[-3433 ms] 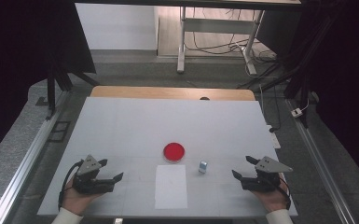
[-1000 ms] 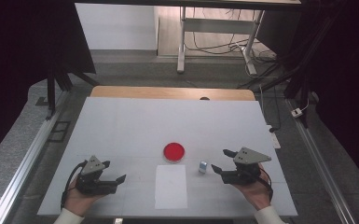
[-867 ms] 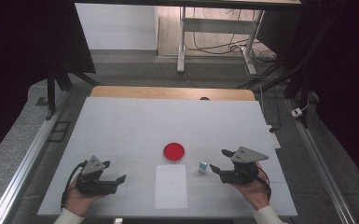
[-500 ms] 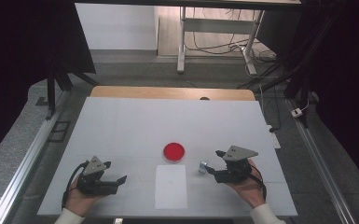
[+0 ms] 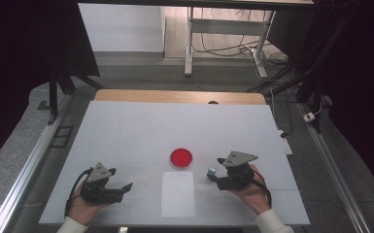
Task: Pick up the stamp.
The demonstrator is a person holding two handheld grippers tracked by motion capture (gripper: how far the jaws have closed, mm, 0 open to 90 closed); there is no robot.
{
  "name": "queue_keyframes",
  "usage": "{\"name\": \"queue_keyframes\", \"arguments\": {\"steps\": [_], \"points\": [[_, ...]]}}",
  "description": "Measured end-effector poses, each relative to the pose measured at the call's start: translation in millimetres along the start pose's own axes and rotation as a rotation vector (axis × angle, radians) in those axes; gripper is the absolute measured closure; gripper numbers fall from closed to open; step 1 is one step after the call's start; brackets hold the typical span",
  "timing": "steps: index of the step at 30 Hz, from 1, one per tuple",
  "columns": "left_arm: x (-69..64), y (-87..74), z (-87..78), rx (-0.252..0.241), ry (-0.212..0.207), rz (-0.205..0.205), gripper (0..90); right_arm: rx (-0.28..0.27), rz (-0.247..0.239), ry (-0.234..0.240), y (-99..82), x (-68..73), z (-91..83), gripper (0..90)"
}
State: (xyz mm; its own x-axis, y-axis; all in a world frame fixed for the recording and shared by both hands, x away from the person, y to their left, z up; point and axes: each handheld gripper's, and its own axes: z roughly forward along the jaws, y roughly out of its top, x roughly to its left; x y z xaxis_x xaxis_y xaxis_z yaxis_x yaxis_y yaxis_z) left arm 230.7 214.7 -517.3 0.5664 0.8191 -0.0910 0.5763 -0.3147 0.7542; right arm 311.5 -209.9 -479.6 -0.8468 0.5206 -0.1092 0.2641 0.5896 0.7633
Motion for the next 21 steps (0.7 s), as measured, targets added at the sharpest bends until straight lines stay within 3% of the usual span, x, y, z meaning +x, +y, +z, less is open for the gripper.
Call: {"name": "queue_keyframes", "arguments": {"steps": [21], "points": [[-0.4, -0.5, 0.7, 0.006, -0.006, 0.005, 17.7, 0.076, -0.023, -0.007, -0.6, 1.4, 16.5, 54.8]]}}
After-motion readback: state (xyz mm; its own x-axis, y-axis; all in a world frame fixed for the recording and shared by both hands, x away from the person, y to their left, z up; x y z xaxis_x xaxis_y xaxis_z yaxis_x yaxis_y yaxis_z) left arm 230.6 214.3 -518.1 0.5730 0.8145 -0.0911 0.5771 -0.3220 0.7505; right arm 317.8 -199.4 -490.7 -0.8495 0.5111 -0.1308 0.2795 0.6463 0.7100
